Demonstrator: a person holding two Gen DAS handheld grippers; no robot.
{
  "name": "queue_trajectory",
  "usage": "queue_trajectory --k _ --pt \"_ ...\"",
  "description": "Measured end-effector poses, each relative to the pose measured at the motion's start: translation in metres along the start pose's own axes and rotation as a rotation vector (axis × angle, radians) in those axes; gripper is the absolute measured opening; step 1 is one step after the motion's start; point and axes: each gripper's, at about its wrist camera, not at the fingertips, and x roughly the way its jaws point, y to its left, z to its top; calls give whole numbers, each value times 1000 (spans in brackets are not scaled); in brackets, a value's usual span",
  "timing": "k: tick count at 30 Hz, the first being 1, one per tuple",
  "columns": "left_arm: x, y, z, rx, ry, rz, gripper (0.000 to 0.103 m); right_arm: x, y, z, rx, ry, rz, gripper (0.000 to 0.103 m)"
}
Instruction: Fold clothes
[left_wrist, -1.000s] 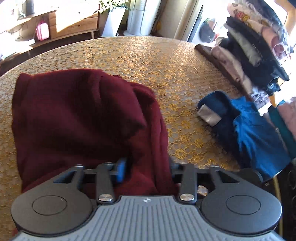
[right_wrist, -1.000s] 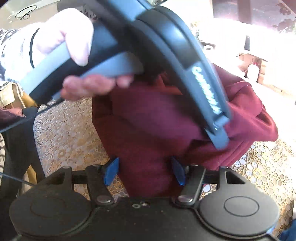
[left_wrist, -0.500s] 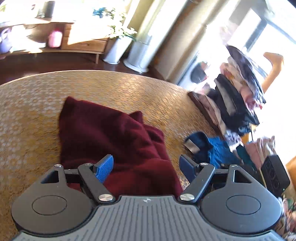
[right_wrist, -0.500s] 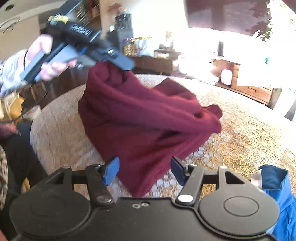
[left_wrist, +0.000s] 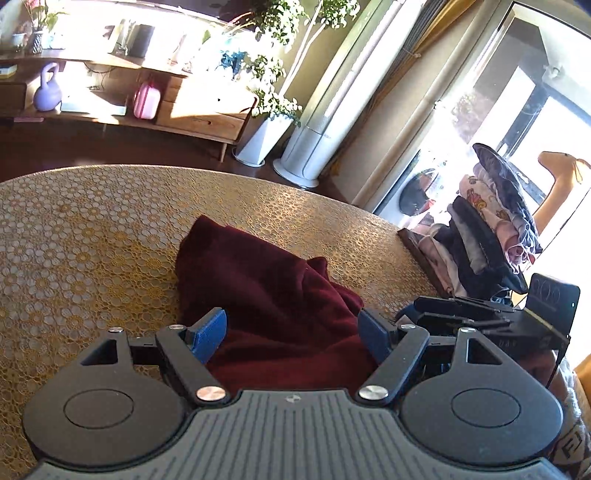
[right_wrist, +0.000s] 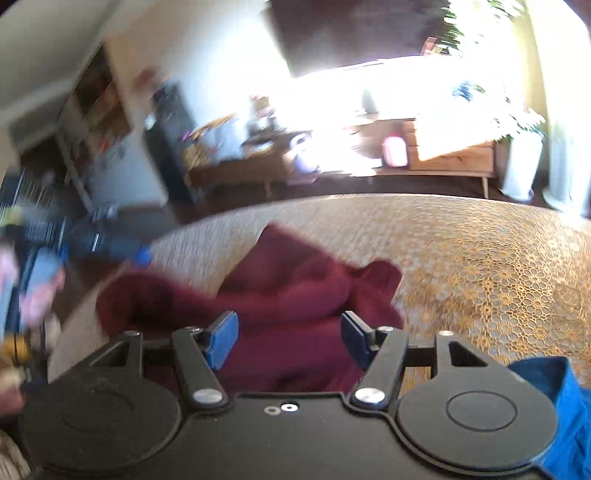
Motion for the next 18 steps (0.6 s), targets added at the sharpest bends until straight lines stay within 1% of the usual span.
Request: queue_trajectory --k 2,3,4,7,9,10,11,14,18 --pt "8 -2 -5 29 29 10 78 18 -5 11 64 18 -7 103" --pt "17 -6 -13 53 67 10 78 30 -9 14 103 38 -3 103" --pt "25 -11 -22 77 102 -1 78 42 -13 16 142 58 0 103" --pt "51 -30 -51 157 162 -32 78 77 -26 17 271 132 -1 103" --pt "61 -46 -70 273 146 -4 85 99 -33 9 352 196 -11 103" --pt "66 -53 -79 330 140 10 87 109 -36 4 389 228 -16 103" --pt "69 -58 -85 372 137 22 88 116 -36 0 400 242 -26 103" --pt "70 -66 -90 405 114 27 89 119 -31 2 359 218 -84 103" --pt "61 -73 -82 391 83 -26 89 97 -20 29 271 120 -92 103"
